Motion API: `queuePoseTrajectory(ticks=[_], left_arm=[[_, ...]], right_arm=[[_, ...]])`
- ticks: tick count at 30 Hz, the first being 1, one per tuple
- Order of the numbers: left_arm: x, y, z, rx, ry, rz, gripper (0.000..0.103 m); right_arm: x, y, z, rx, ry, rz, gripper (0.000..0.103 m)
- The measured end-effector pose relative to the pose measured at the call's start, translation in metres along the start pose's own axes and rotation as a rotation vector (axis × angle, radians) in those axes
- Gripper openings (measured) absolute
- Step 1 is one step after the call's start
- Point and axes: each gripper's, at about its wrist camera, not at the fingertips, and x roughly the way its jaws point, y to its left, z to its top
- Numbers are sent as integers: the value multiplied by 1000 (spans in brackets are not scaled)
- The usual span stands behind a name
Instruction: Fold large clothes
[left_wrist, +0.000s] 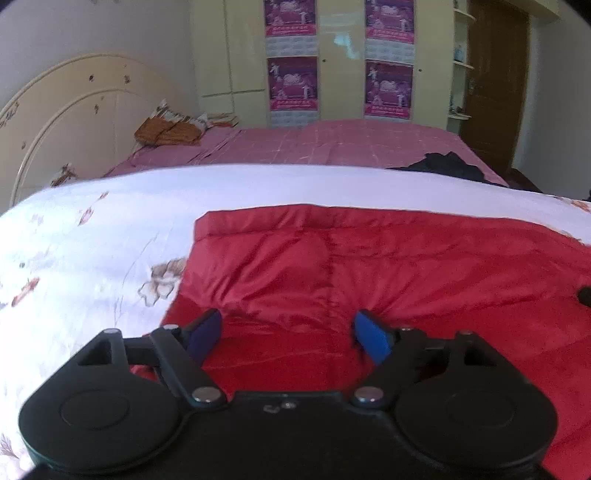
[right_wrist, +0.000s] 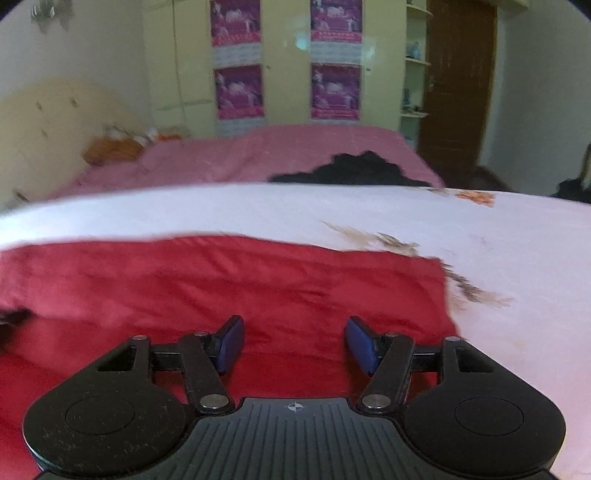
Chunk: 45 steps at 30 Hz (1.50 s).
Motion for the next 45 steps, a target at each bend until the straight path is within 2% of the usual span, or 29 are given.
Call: queuePoseTrajectory(ticks=[4,6,8,10,12,14,17,21,25,27,29,32,35,39,42,45], left_arm=[[10,9,-2,-45,14,16,82],[11,12,0,-57,24,18,82],[8,14,3,-58,27,26,82],[-5,18,4,-67,8,28,72],[-29,19,5,-46,-42,25,72],[-51,19,4,-27,-74,-19,73],[-84,8,-7,5,-111,-61,81],[-92,-4,-30,8,-50,-66,80],[-87,-4,-47,19,-29,1,80],[-81,-3,-53,56,-9,28,81],[-76,1,-58,69,-5,56,81],[-74,10,-62,65,6,57,84],[-74,13,-62,61,21,54,86],[-72,11,-63,55,33,65,88],[-71,13,-56,54,53,68,88],[-75,14,-52,50,65,66,88]], right_arm=[[15,-17,-12,-2,0,-80,62],[19,-30,-12,58,18,-69,62],[17,-31,-9,46,30,-76,62],[4,-35,-4,71,26,-83,62],[-18,-35,1,92,-15,-41,62],[-43,-26,2,81,-48,21,62],[-69,-2,-5,58,-66,101,62],[-78,31,-22,40,-47,163,62],[-83,48,-40,-10,-38,146,62],[-81,46,-50,-55,-32,99,62],[-78,35,-61,-73,-24,60,62],[-74,12,-72,-93,-26,-9,62],[-75,-15,-74,-32,-4,-34,62],[-74,-14,-85,-66,-15,-39,62],[-76,-17,-75,-18,19,-32,62],[-97,-17,-70,32,0,-7,62]])
